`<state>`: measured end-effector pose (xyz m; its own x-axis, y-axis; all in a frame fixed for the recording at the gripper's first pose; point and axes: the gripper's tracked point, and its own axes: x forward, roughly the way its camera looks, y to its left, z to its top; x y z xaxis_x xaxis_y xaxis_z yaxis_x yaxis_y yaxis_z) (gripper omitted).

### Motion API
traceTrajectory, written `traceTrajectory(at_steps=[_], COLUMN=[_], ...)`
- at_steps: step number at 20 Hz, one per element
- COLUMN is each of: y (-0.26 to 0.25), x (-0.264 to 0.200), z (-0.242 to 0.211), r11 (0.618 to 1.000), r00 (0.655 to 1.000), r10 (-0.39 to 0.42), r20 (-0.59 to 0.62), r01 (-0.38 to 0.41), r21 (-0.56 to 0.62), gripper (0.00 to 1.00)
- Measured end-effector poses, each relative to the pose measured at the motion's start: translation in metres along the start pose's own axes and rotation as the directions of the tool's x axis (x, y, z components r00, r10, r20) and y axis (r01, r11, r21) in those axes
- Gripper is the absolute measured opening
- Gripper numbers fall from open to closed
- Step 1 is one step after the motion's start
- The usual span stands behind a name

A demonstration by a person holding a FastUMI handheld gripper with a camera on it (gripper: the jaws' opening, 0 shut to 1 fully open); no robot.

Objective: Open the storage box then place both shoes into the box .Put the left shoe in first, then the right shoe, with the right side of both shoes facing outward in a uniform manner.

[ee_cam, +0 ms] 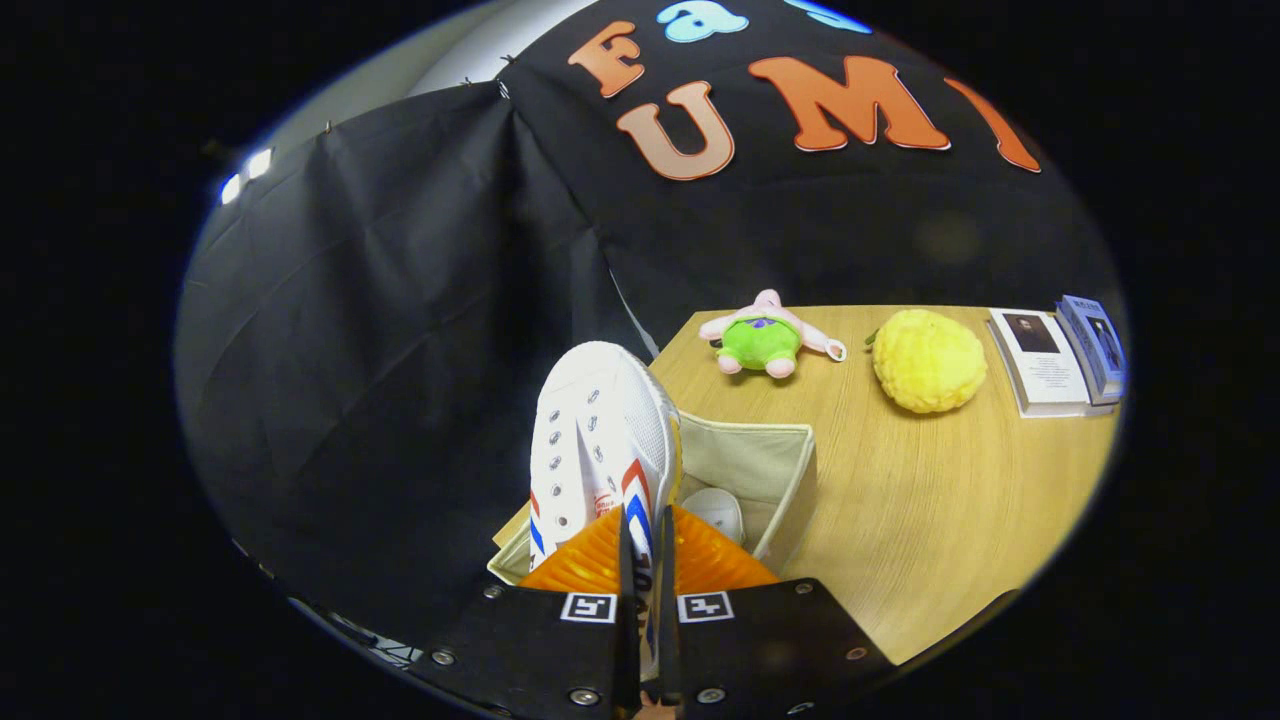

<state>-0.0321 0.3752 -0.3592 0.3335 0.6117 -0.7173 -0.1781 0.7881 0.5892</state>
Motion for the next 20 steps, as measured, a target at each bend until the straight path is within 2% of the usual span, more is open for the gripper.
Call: traceTrajectory(at_steps=[9,11,12,13,14,15,16,17,20], y=[-0.007,-0.011,-0.009,-0.001,0.010,0.019,0.024,0.021,0.002], x=[0.040,0.044,0.045,0.041,0.038,0.031,0.018,0.008,-0.024], z=[-0.035,-0.039,-0.042,-0.039,-0.032,-0.022,-0.008,0.003,0.031], r11=[0.997,0.995,0.995,0.998,1.000,0.999,0.997,0.998,0.992], r00=[0.994,0.991,0.991,0.995,0.998,0.998,0.998,0.998,0.986], r10=[-0.065,-0.087,-0.081,-0.041,0.007,0.047,0.067,0.057,-0.019], r20=[-0.090,-0.098,-0.102,-0.095,-0.066,-0.035,0.003,0.041,0.166], r01=[0.061,0.081,0.076,0.037,-0.008,-0.046,-0.067,-0.057,0.040], r21=[-0.045,-0.058,-0.059,-0.044,-0.010,0.019,0.024,0.000,-0.122], gripper=[0.08,0.11,0.18,0.23,0.34,0.36,0.47,0.51,0.68])
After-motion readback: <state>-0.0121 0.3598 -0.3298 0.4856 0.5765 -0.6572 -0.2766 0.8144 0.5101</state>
